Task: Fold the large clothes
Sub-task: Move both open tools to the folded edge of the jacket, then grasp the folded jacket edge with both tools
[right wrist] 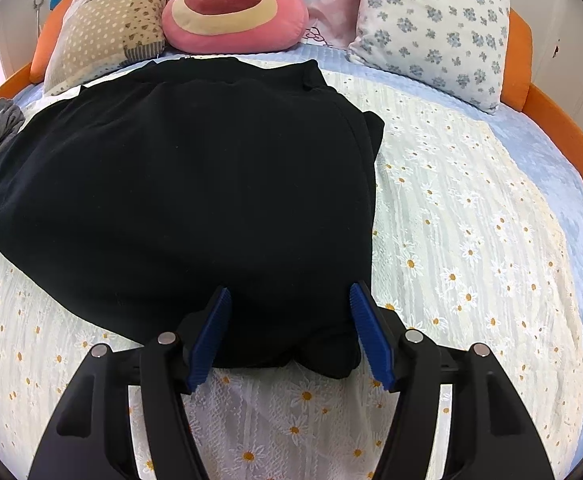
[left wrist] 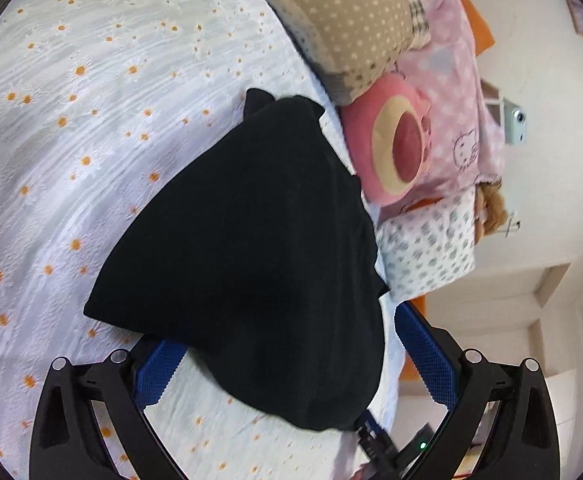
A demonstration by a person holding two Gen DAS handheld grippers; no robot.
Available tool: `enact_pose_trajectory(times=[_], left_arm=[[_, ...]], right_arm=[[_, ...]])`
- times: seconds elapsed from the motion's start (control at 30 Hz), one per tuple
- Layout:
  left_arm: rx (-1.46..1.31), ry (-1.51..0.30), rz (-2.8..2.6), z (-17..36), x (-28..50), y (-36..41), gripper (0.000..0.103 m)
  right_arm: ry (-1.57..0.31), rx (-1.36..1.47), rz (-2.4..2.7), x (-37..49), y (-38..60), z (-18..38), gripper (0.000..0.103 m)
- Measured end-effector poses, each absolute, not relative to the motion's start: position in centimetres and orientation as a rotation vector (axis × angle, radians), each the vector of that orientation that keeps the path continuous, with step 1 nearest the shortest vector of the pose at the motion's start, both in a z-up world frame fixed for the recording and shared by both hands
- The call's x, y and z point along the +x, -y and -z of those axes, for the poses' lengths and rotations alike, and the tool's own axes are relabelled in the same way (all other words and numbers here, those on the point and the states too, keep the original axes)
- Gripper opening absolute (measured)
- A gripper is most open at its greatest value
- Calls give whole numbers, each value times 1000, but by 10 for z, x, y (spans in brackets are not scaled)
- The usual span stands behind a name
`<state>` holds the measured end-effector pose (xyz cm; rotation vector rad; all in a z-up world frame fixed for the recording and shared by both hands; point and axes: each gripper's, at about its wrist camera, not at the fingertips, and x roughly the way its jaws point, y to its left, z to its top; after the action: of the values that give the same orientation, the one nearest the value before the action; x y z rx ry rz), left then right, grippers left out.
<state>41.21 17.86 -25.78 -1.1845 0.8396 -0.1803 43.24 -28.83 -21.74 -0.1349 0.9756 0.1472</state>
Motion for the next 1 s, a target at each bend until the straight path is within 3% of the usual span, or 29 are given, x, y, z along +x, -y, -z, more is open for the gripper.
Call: enact_pose_trajectory(times=[0.2,0.53,0.57,0.67,0.8,0.83,0.87,0.93,1.0], left_arm=[[-976,-885,128,253,413,-155,100],[-959,-959,56,248,448,-153,100],[-943,-961,52,247,448,-152,98],[-909,-981,8,248,443,-155,70],[-947,-998,42,255,436,-170,50],[-954,-998,50,256,435,-172,49],[-952,-1003,54,256,435,-173,45],[-932,-1007,56,254,435,-172,42],[-908,-1016,49,250,436,-170,36]], right_arm=[[-965,-142,-133,431,286,216,61],[-907,-48,-243,435,211,166,61],[-906,-38,-258,437,199,163,62],[-888,-21,-290,442,170,157,68],[-843,28,-333,437,138,152,67],[-834,43,-330,435,134,153,56],[-837,48,-333,434,132,156,33],[-858,70,-328,431,128,167,24],[-873,53,-312,428,126,178,22]])
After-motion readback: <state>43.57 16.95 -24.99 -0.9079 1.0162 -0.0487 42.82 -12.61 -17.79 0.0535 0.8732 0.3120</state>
